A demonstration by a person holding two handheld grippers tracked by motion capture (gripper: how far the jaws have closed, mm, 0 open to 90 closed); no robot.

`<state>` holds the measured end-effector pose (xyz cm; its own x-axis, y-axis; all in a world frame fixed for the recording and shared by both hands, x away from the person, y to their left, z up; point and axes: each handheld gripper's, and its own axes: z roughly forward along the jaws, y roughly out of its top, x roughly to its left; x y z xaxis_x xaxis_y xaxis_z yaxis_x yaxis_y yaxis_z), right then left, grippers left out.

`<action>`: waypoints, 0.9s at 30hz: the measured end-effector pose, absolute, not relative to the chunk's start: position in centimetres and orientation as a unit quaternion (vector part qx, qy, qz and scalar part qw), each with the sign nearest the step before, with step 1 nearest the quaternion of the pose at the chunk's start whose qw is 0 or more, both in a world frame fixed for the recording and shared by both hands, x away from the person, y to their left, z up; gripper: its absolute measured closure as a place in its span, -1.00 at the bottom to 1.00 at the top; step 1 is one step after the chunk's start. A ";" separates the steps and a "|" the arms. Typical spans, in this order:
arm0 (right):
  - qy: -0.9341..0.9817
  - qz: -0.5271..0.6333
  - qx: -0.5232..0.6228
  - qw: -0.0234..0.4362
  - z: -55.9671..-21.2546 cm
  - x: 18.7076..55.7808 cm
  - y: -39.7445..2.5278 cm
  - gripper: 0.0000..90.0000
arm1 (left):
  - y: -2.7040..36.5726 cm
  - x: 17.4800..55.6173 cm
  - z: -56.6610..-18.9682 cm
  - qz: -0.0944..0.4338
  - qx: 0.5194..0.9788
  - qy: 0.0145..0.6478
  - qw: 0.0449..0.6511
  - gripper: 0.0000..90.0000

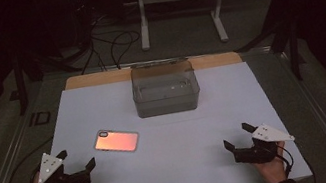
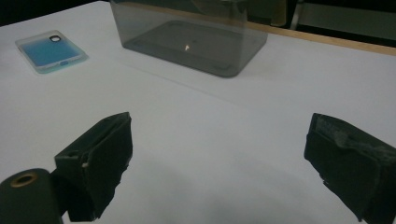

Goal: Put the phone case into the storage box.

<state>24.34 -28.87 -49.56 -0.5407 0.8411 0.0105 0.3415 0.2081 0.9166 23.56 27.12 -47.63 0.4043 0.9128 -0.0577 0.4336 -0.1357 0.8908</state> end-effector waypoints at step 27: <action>0.729 0.486 0.405 0.262 -49.3 24.3 -29.0 -0.82 | 25.8 29.1 -46.4 0.250 0.737 0.477 0.409 -0.97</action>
